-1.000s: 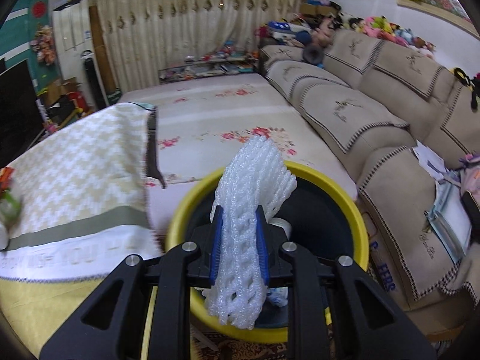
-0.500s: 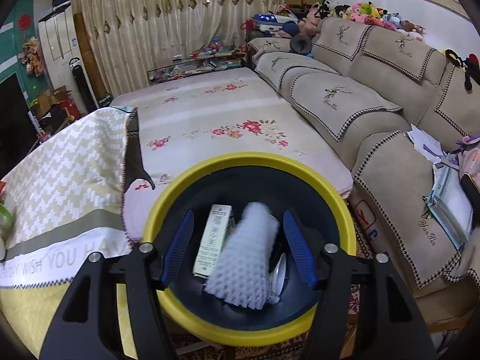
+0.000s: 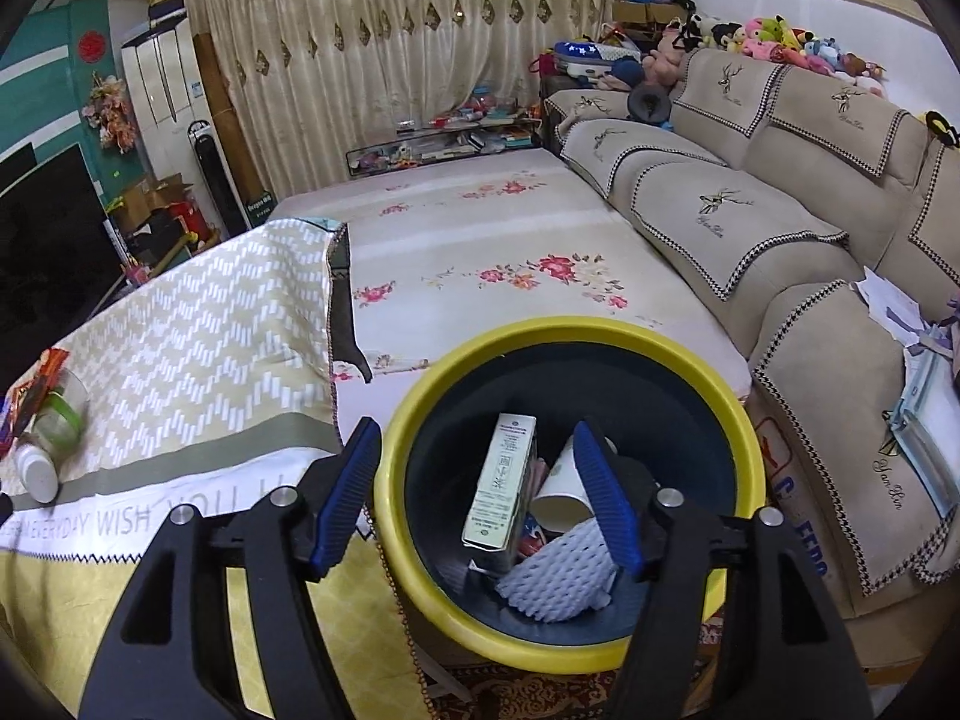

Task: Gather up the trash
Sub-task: 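Carry the foam net over the yellow bin and open the right gripper, then grasp the white pill bottle on the bed with the left gripper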

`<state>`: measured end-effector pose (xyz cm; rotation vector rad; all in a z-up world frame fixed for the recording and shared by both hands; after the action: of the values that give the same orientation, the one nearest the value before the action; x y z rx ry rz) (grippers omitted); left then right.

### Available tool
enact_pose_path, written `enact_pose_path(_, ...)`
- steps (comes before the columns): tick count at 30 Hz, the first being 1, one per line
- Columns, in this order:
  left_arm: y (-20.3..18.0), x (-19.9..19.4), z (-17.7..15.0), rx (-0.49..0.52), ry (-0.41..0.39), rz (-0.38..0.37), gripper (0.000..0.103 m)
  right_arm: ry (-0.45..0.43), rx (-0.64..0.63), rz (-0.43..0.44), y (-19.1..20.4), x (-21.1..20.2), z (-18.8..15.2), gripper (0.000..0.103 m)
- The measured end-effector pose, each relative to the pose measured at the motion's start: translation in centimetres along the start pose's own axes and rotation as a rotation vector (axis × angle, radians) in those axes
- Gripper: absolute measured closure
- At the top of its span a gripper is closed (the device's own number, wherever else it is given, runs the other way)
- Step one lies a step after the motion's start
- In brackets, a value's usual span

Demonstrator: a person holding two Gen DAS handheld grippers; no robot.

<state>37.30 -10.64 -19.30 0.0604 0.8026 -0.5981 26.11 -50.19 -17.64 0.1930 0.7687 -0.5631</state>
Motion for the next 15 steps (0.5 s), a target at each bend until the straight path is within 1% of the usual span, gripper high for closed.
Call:
enact_pose_path(2,0.1,0.9,0.4,0.014,0.021,0.007,0.005,0.006,0.012,0.009,-0.3,0.1,0.0,0.04)
enact_pose_path(5,0.6,2.3,0.9,-0.002,0.049,-0.017,0.005,0.013,0.02,0.003,-0.8,0.3,-0.1,0.04)
enact_pose_path(8,1.0,3.5,1.2,-0.003,0.076,-0.02,0.005,0.021,0.024,0.006,-1.0,0.7,-0.1,0.04)
enact_pose_path(12,1.1,4.0,1.6,-0.004,0.085,-0.025,0.005,0.034,0.019,0.025,-0.3,1.0,-0.2,0.04)
enact_pose_path(15,1.1,4.3,2.1,0.021,0.088,-0.012,0.005,0.036,0.02,0.048,0.1,1.0,-0.2,0.039)
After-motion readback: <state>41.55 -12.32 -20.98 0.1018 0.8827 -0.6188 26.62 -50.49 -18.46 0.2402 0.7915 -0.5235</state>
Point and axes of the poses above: each gripper's, at about its wrist camera, not at the fingertips, and x roughly the way its jaws point, y to its left, z to its top, the point moved 10 cm from there along x, roughly the way its jaws point, and after that the axes turned 13 degrees about -z, right-handed, at the moved point
